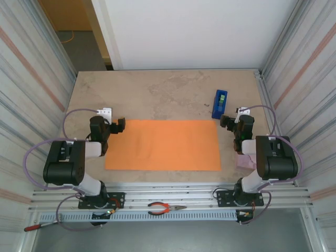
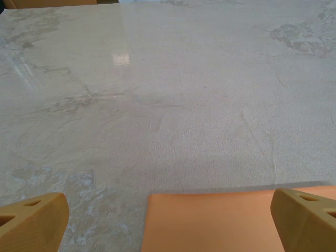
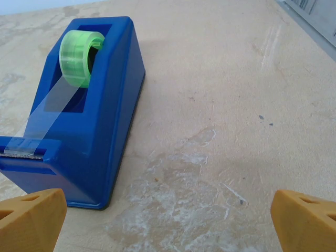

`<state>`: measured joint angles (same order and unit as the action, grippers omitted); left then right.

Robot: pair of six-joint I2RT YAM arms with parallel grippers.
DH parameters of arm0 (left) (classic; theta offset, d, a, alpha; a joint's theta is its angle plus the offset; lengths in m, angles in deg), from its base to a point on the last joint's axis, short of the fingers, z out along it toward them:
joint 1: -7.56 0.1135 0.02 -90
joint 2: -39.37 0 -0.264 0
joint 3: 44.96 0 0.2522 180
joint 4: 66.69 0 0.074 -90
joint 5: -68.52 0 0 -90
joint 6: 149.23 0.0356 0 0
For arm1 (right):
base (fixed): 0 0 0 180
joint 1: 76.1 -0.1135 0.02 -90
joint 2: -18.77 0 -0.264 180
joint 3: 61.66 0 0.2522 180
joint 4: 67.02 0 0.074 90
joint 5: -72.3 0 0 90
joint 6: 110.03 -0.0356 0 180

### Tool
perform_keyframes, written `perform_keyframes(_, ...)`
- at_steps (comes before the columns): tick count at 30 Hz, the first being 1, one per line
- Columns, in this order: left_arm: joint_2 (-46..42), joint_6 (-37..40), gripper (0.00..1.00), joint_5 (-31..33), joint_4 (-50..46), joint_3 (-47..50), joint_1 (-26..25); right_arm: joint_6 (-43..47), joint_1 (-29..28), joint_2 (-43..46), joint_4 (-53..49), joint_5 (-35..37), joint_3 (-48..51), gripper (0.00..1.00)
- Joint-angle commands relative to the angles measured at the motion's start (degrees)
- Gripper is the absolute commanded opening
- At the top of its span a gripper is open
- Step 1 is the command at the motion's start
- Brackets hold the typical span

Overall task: Wrap the gift box in paper
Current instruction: Move the gift box to the middle-right of the table.

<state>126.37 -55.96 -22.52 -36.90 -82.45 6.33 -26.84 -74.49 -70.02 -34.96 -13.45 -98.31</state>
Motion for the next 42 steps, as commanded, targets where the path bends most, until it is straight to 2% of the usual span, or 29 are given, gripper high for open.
perform_keyframes(1, -0.3, 1.0, 0.99, 0.3, 1.6, 0.0, -0.3, 1.1, 0.1, 0.5, 0.3, 0.3, -0.3, 0.98)
perform_keyframes(32, -0.5, 0.7, 0.99, -0.6, 1.3, -0.2, 0.2, 0.7, 0.8, 0.9, 0.7, -0.8, -0.1, 0.98)
perform_keyframes(39, -4.5, -0.8, 0.99, 3.3, -7.1, -3.2, 0.1, -0.8, 0.8, 9.4, -13.5, 3.2, -4.3, 0.98)
perform_keyframes(42, -7.1, -1.1, 0.99, 6.3, -12.5, -5.4, -0.5, -3.0, 0.2, 14.2, -19.1, 7.9, -6.0, 0.98)
